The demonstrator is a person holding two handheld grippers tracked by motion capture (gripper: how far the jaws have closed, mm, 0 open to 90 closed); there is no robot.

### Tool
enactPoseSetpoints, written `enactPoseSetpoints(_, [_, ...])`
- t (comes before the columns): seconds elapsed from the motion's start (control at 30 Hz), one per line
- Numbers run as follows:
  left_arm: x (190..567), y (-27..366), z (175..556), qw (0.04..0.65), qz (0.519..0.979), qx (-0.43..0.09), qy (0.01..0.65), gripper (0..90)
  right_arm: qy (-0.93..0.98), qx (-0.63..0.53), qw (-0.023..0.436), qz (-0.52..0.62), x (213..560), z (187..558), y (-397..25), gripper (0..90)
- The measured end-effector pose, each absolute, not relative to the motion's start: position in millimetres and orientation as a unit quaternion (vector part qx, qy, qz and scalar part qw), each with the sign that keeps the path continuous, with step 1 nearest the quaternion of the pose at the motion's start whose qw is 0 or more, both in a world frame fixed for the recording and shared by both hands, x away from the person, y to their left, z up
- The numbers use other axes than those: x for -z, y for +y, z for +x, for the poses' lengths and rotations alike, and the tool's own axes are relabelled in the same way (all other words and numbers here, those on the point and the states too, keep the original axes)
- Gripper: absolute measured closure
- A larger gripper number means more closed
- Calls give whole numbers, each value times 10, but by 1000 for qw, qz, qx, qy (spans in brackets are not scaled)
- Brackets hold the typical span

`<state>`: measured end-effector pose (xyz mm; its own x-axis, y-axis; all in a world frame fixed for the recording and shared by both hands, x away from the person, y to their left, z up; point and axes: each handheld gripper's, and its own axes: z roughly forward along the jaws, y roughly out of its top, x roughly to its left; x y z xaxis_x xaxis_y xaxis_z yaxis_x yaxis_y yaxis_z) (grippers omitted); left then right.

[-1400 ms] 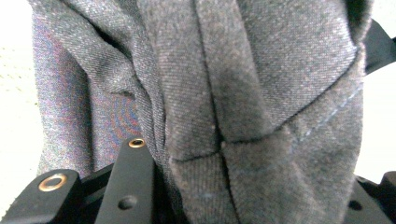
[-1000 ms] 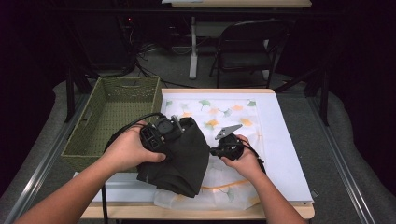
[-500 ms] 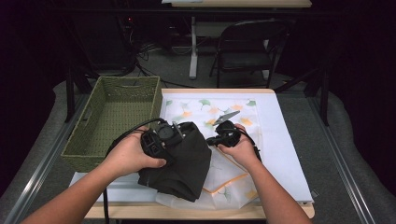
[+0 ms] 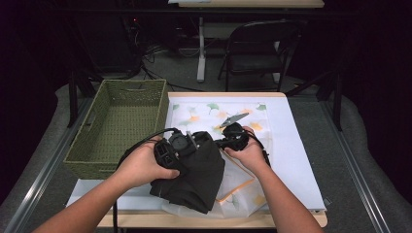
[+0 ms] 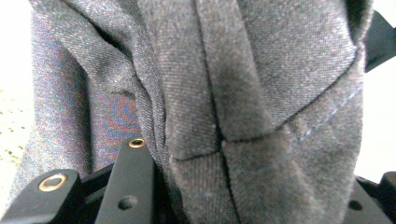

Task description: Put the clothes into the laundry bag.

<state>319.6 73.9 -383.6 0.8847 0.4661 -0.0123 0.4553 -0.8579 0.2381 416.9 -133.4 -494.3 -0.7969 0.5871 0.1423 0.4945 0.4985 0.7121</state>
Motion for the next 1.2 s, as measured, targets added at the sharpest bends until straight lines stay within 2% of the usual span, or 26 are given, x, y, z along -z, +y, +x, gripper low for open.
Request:
enactPoseSetpoints(0.67, [4263,558,3285,94,967,-18,238,601,858,-412,66,300,4780,4055,-1369,887])
enactPoseSetpoints(1.2, [4566,625,3296,115,961,-19,252,597,855,-428,77,281,4652,3919,-1333,888])
